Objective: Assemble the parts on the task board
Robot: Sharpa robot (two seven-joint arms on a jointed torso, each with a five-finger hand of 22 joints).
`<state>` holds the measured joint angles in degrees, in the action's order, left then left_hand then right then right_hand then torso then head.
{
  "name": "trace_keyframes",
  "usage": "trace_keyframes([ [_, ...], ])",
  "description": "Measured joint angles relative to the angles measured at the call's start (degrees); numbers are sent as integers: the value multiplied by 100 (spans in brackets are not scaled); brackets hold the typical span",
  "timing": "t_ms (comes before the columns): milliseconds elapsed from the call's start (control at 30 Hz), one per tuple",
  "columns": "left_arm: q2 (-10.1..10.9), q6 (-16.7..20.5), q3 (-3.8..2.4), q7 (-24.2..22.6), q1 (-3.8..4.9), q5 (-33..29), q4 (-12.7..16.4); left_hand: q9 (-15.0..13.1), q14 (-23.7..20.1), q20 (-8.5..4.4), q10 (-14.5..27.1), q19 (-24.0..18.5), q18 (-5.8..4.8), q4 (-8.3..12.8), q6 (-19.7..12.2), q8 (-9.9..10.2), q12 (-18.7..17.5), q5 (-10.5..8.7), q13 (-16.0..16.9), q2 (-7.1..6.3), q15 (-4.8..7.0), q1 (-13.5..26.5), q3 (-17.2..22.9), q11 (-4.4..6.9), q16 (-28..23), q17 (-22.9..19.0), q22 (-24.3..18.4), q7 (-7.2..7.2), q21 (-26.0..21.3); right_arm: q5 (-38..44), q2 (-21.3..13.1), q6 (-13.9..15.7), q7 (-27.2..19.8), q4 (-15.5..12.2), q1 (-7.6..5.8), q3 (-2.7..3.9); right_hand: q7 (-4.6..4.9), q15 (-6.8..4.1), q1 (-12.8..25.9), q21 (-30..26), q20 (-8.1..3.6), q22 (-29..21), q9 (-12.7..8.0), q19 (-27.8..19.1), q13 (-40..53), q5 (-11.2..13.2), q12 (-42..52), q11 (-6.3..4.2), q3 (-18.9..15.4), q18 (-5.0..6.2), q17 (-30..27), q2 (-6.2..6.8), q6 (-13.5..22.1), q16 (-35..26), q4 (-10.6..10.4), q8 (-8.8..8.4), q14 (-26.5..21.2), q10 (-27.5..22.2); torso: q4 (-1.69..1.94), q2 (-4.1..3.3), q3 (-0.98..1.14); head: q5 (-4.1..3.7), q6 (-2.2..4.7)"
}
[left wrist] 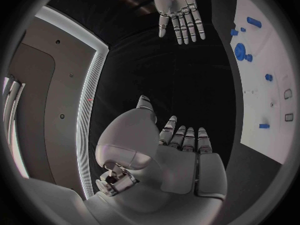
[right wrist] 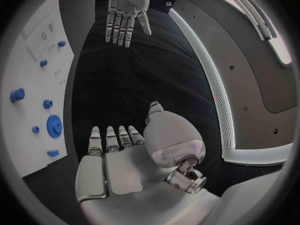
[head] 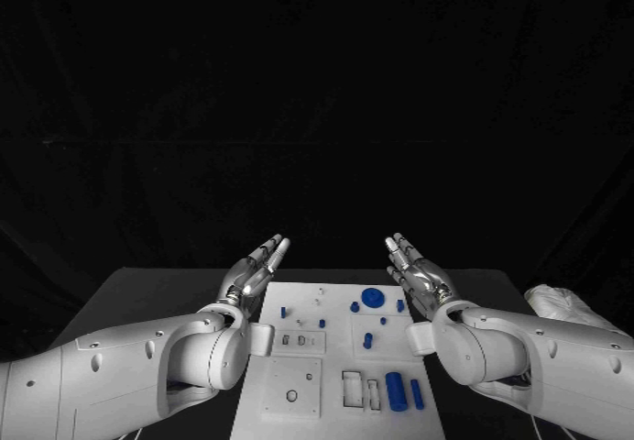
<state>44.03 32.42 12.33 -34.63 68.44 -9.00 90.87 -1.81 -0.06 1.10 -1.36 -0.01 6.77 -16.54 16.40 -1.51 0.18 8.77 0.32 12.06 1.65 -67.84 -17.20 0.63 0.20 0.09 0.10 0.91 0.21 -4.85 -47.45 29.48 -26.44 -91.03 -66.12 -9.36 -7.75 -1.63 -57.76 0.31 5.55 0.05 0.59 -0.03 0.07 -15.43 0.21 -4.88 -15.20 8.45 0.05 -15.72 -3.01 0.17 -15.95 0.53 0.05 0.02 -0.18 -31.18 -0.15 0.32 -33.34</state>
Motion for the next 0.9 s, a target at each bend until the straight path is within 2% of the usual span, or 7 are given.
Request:
trace_keyframes([
  [200,-3,-265,22,-154,21,-198,4,0,0,154,0,3,91,-19,0,0,0,-34,0,-45,0,-76,-32,0,0,0,-1,0,0,-208,-66,-806,128,-38,-150,-215,17,403,-224,0,260,1,36,3,-2,126,0,196,-51,0,1,32,-157,0,-51,52,-5,-2,0,-1,0,0,1],
  [333,-3,-343,23,-205,21,-259,3,1,0,177,0,2,126,-19,0,0,0,-34,-1,-45,0,-76,-32,0,0,0,-3,0,0,-305,-87,-1148,192,-46,-187,-263,66,686,-405,27,474,16,60,72,0,222,0,399,-138,0,6,56,-295,0,-59,108,9,-3,0,-1,0,0,1],
  [433,-38,-559,27,-209,22,-260,-156,-3,0,233,0,-6,129,-19,0,0,0,-34,-1,-67,-1,-99,-32,0,0,1,-4,0,0,-303,-284,-1496,300,-94,-197,-263,108,848,-507,150,646,102,73,234,22,258,60,559,-171,-1,85,58,-381,80,-58,145,136,14,2,-1,-1,2,-230],
  [567,-31,-835,25,-209,23,-244,-189,-8,5,532,7,26,220,-19,52,-23,0,-34,-1,-65,-124,-147,-32,-37,0,1,-2,51,0,-274,-393,-1841,454,-59,-195,-270,187,987,-880,457,802,254,92,823,151,0,365,777,-138,52,349,83,-462,379,73,191,611,153,7,1,1,5,-439],
  [633,-19,-922,25,-208,23,-226,-180,-15,8,734,-115,84,305,-19,112,-23,19,-23,24,-69,-260,-208,-32,-158,0,1,32,51,44,-230,-409,-1938,522,-99,-196,-269,402,1024,-1348,657,858,336,249,1273,266,-565,703,930,34,87,511,108,-1095,587,408,460,977,307,16,-1,0,8,-516],
  [733,14,-1024,25,-198,33,-170,-150,-42,135,989,-707,278,305,4,309,-73,290,153,155,-62,-491,-418,-8,-461,98,52,129,80,182,-54,-497,-2022,657,-152,-219,-268,813,1034,-2074,1080,891,502,607,2249,442,-1057,1281,977,385,87,825,136,-2360,1046,1016,1204,1738,590,27,-18,1,23,-602],
  [900,188,-1147,25,-168,123,-4,-39,-85,403,1237,-1045,527,305,-28,703,-150,692,583,237,-50,-689,-791,23,-636,382,142,215,434,334,712,-567,-1994,942,-187,-413,-273,1093,1077,-2722,1920,910,854,802,3954,811,-1147,2492,1230,882,86,1319,252,-2574,2206,1664,1726,3583,1271,36,-90,-10,73,-762],
])
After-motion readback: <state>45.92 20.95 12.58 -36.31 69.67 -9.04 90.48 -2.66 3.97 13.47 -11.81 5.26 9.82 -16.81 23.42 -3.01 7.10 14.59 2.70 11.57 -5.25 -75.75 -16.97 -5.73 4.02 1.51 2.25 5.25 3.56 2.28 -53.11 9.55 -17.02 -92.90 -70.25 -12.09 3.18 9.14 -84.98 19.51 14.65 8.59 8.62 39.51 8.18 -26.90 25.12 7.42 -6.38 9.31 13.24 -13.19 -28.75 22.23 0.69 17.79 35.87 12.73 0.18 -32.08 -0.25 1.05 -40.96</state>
